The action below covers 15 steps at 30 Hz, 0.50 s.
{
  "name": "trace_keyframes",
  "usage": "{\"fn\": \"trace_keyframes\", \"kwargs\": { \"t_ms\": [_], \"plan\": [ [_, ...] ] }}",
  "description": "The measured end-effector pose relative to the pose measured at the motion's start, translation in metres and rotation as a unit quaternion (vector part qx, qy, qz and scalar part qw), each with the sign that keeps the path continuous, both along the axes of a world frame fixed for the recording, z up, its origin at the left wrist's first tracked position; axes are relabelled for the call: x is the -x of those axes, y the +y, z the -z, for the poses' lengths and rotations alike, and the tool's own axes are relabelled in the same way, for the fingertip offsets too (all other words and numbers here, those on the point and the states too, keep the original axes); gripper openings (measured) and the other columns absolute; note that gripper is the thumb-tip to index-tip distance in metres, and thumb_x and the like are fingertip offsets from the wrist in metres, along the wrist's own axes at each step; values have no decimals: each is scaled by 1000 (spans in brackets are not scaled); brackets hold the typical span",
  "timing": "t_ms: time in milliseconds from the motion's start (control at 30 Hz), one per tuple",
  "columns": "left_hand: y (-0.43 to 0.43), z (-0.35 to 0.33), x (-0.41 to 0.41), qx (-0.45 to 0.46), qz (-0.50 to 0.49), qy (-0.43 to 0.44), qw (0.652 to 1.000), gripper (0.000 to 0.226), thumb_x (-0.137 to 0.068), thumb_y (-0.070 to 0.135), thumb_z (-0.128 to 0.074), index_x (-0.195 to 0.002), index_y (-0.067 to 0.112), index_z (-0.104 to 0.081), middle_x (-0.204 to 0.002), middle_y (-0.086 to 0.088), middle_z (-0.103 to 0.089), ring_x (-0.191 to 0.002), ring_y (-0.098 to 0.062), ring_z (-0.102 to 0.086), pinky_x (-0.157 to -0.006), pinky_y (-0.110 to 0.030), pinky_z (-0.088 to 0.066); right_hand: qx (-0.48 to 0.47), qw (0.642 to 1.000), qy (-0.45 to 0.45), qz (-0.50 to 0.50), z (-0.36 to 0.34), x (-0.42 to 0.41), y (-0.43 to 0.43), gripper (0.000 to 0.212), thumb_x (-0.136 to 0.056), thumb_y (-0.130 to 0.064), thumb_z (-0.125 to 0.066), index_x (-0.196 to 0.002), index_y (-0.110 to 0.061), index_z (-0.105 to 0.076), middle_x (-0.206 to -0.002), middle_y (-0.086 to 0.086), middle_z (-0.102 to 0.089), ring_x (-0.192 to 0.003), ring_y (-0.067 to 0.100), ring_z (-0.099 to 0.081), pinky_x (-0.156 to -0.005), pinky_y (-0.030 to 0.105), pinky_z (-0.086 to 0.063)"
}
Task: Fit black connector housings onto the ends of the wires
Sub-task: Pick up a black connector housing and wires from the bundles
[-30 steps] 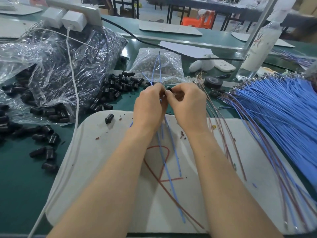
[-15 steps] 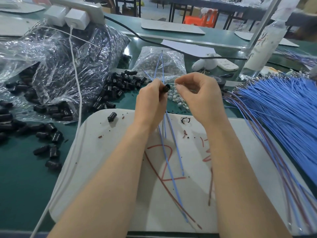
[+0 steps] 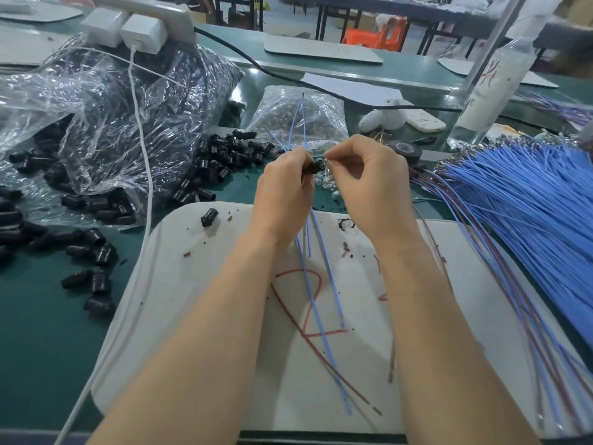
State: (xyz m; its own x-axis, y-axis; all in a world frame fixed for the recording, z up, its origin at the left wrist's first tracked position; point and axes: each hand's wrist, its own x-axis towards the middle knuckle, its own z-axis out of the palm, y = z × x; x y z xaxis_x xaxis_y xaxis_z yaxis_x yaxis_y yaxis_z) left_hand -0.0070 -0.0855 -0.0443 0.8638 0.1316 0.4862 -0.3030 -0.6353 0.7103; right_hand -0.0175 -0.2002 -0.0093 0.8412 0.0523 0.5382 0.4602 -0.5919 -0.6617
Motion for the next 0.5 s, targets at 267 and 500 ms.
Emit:
{"fn": "trace_keyframes", "kwargs": {
  "t_ms": [267,500],
  "plan": [
    [0,1,0,-38,-18,13,999,12,-86,7,-53,-92,7,-64,-81,-8,-63,-78,-30,-54,-71,-42,-46,17,1000,-11,21,5,-2,3,14,-83,-2,-62,-86,-9,-74,-78,-2,-68,-77,16,-65,-79,28,-50],
    [7,-7,3,39,111,80,990,16,-85,9,-65,-98,14,-70,-81,4,-68,-75,-13,-62,-76,-21,-48,-82,991,107,-9,11,-16,-23,16,-82,-4,-70,-82,-20,-71,-75,-9,-68,-70,0,-63,-74,15,-49]
  ]
}}
